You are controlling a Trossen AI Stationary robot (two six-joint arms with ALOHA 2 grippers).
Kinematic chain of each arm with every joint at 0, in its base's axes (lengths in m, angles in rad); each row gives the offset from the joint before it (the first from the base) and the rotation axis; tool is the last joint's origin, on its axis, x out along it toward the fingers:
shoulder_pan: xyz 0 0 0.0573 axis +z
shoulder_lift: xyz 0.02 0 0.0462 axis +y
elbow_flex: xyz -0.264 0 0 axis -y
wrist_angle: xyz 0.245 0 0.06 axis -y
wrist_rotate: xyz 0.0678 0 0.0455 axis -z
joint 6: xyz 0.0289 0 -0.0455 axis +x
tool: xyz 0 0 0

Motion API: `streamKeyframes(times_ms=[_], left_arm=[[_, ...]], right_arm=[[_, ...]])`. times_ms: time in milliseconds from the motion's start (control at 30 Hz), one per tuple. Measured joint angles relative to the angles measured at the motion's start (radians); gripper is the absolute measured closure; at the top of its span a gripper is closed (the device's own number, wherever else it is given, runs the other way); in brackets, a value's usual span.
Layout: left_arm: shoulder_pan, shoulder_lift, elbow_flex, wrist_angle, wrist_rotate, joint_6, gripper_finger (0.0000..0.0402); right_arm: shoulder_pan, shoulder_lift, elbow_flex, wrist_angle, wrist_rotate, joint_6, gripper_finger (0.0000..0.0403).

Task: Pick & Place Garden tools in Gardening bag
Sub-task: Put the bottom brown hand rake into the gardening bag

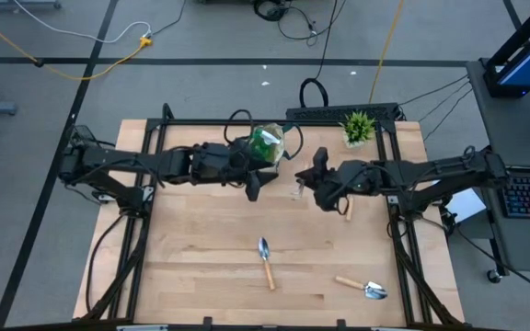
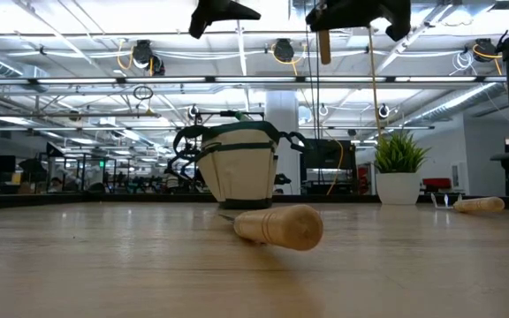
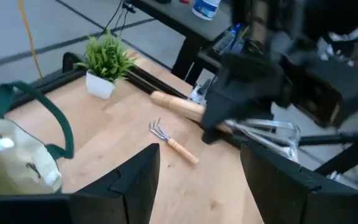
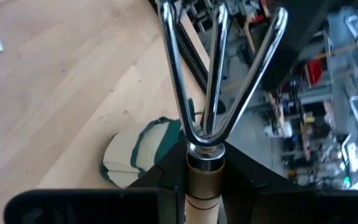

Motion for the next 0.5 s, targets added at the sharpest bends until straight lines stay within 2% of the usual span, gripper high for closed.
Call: streamKeyframes(times_ms=[133, 200, 500], left_arm=[[0.042, 0.000, 0.000, 0.025, 0.098, -0.083, 0.0172], [0.076, 0.000, 0.000, 0.049, 0.168, -0.119, 0.0172], [0.203, 0.000, 0.000, 0.059, 0.419, -0.280, 0.0172]], right_arm=[[0.038, 0.013, 0.000, -0.009, 0.007, -0.089, 0.0345], [0.062, 0.029, 0.000, -0.007, 0.045, -0.161, 0.0345], [0.111, 0.162, -0.001, -0.006, 0.341, -0.644, 0.0345]])
